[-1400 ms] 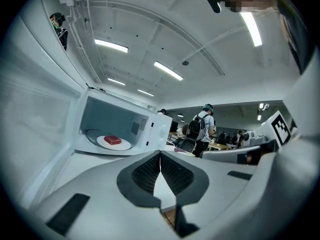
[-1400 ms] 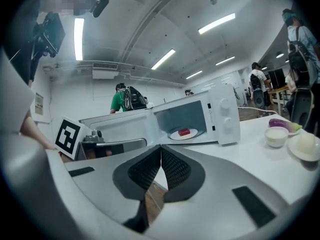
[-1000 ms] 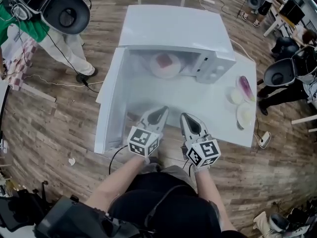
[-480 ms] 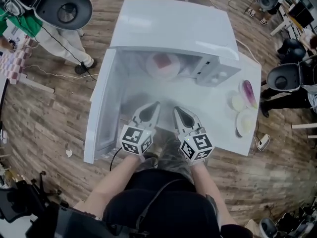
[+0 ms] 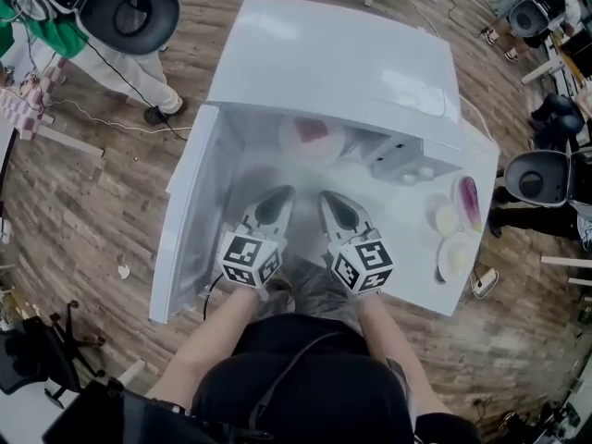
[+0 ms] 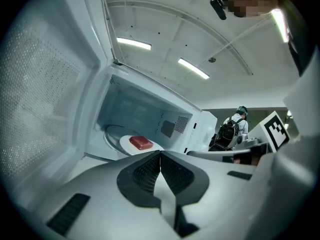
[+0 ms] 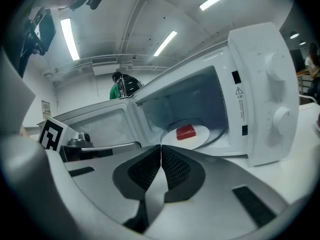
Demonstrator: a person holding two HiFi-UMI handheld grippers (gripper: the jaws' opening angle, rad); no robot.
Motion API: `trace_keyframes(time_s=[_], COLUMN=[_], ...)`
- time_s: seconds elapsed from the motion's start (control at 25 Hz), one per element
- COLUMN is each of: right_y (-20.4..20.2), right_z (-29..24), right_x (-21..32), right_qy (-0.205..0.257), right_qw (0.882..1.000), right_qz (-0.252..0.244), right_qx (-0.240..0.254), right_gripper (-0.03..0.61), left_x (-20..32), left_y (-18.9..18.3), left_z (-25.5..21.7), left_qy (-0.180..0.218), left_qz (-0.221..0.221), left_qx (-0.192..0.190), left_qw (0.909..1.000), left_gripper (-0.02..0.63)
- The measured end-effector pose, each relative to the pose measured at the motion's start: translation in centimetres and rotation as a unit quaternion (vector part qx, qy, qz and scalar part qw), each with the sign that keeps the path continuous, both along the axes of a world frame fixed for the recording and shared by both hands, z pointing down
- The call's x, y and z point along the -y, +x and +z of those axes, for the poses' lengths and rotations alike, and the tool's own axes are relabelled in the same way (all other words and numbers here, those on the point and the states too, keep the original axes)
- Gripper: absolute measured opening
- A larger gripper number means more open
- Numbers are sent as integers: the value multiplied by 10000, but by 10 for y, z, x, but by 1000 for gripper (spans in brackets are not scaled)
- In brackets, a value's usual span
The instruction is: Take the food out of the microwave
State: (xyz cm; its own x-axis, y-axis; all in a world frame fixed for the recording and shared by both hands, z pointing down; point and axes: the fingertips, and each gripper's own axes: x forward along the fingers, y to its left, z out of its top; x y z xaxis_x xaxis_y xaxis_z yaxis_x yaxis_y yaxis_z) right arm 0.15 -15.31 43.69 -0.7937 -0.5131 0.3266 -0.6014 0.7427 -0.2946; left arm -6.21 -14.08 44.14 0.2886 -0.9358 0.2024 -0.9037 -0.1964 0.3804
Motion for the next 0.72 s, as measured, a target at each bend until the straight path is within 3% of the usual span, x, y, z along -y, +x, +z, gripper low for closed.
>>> trace_keyframes(time_s=[0.32, 0.6, 0.72], right_y=[-8, -10, -9], right_z=[21, 37, 44], right_x=[16, 36, 45], right_qy=[-622, -1494, -1986], right_qw=[9979, 9857, 9738], right_qz=[95, 541, 698], right_qx=[138, 568, 861], right_gripper=[21, 23, 44], left_x=[9, 19, 24], left_y=[-5, -10, -11], left_z=[13, 21, 27], left_qy=[-154, -315, -392], left_qz=[5, 23, -66], left_qx=[-292, -470, -766], left_qw=[9995, 9984, 9963], left_gripper=[11, 12, 11])
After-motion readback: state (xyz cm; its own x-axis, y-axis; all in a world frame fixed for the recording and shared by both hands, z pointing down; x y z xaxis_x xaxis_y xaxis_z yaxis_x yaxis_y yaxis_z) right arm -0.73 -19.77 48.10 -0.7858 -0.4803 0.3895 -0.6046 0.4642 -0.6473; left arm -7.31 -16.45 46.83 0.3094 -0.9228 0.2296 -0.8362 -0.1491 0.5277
